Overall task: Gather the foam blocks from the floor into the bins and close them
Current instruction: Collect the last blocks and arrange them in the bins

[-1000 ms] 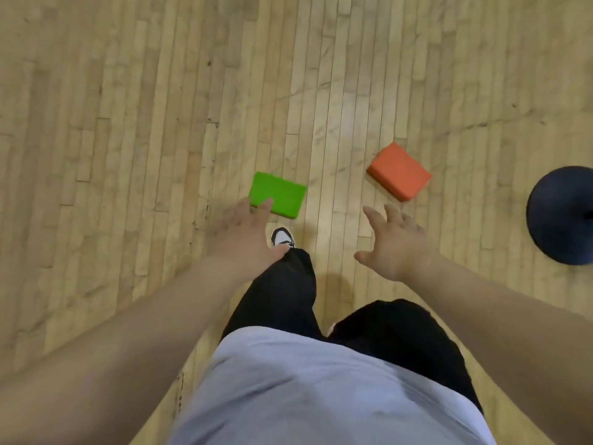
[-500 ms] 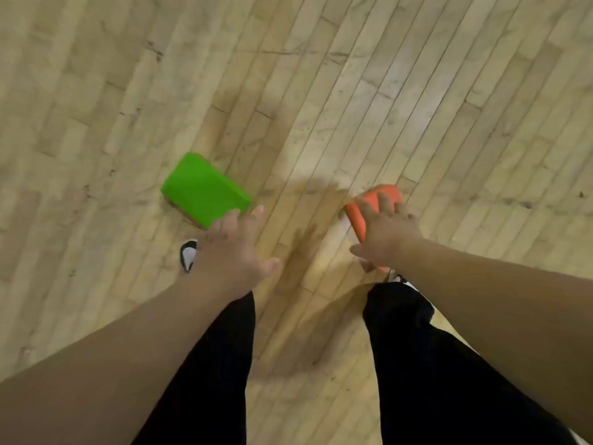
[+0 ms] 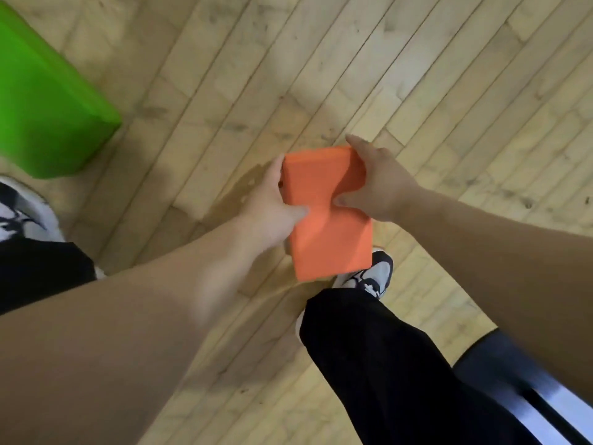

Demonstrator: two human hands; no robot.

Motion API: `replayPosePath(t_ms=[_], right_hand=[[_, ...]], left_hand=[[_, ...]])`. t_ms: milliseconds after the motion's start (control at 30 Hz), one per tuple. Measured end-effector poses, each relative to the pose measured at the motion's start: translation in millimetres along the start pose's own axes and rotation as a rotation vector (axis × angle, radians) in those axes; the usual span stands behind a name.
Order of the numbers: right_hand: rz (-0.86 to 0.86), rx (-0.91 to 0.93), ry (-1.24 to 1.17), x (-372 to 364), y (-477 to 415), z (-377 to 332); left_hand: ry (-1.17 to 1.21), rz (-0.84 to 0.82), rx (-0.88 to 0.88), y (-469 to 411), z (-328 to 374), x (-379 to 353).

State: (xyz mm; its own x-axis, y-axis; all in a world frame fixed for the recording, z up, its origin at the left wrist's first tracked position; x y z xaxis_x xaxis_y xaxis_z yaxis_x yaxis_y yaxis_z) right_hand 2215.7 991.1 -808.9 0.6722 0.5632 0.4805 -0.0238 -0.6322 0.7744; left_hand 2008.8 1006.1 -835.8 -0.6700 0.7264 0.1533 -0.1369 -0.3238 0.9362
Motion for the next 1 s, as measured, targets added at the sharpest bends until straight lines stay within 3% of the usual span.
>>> replayPosePath(t_ms=[167, 267, 467, 633, 733, 867, 1000], right_hand=[[-0.110, 0.154, -0.222, -12.4, 19.2, -127.9], [-0.164, 0.192, -0.322, -33.2, 3.1, -213.9], [0.030, 0.114, -0.306, -71.8, -97.7, -332.0], [-0.026, 0.019, -0.257, -136.7, -172.6, -373.0], [-0.023, -0.029, -0.244, -153.1, -183.4, -379.9], [-0.060, -0.058, -0.167, -146.8, -149.8, -422.7], [-0.009, 0.023, 0.094, -91.9, -73.0, -527.0]], left_hand=[[0.132, 0.096, -0.036, 81.5, -18.1, 140.5], [0.027, 0.199, 0.004, 114.0, -37.7, 245.5], [-0.060, 0.562, 0.198, 143.4, -106.4, 413.8], [0.126, 0.654, 0.261, 121.9, -177.2, 468.4], [0.176, 0.605, 0.250, 103.1, -200.0, 480.0], [0.319, 0.556, 0.216, 113.4, -205.5, 498.7], [0.495, 0.610, 0.270, 186.8, -195.0, 534.8]])
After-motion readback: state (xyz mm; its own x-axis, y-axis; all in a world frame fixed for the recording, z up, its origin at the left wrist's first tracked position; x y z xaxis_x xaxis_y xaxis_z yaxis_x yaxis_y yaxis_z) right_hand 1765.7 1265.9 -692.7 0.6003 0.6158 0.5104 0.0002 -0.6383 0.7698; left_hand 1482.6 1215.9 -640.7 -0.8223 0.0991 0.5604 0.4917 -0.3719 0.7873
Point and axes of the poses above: each hand's wrist, its own y-axis away from the middle knuckle, its own x-axis out of the back of the hand, z = x × y, the point moved 7 cm from there along -y, towards the middle knuckle, and after that the axes turned 10 degrees about x, right-handed, at the moved point
